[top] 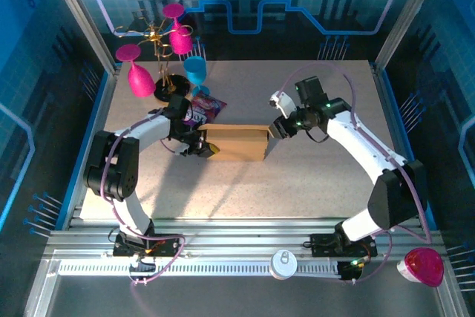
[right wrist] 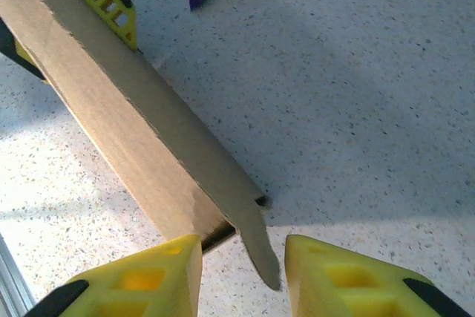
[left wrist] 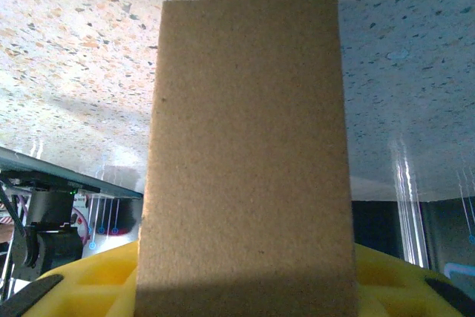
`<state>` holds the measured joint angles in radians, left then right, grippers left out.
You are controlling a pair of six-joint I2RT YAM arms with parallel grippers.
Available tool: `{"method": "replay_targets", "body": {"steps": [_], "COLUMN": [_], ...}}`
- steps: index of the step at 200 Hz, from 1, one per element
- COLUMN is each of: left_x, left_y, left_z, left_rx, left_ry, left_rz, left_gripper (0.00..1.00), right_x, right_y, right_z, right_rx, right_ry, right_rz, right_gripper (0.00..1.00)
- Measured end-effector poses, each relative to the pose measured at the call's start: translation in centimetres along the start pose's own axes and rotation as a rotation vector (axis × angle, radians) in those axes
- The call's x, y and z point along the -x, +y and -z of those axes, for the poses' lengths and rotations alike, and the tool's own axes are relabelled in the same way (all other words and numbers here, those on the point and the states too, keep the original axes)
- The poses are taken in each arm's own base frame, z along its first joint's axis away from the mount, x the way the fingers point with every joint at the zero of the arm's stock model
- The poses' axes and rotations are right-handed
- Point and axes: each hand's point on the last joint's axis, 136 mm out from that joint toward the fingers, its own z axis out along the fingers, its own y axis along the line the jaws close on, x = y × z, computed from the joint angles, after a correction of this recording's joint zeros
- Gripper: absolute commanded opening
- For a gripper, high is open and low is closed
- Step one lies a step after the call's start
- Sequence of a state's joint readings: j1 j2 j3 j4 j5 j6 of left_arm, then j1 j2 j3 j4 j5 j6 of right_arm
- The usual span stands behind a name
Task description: Fold the paper box
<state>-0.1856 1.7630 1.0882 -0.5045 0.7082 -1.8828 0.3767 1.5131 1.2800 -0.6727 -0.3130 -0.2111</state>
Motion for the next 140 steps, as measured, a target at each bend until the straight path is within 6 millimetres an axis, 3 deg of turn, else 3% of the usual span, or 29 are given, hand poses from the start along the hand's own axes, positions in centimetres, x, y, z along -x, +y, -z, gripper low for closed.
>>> {"method": "replay_targets", "body": {"steps": [66, 140], "left_x": [0.0, 0.0], "left_y": [0.0, -0.1], "left_z": [0.0, 0.0], "left_rx": [0.003, 0.005], "left_ry": [-0.001, -0.002], "left_rz": [-0.001, 0.002], "left_gripper": [0.15, 0.14], "right_x": [-0.6, -0.4], "right_y": [-0.4, -0.6], "right_z": [-0.7, -0.7], "right_rx": [-0.033, -0.055], "right_ry": [0.058, 0.074], "right_rz": [-0.003, -0.011], "right_gripper": [0.19, 0.00]}}
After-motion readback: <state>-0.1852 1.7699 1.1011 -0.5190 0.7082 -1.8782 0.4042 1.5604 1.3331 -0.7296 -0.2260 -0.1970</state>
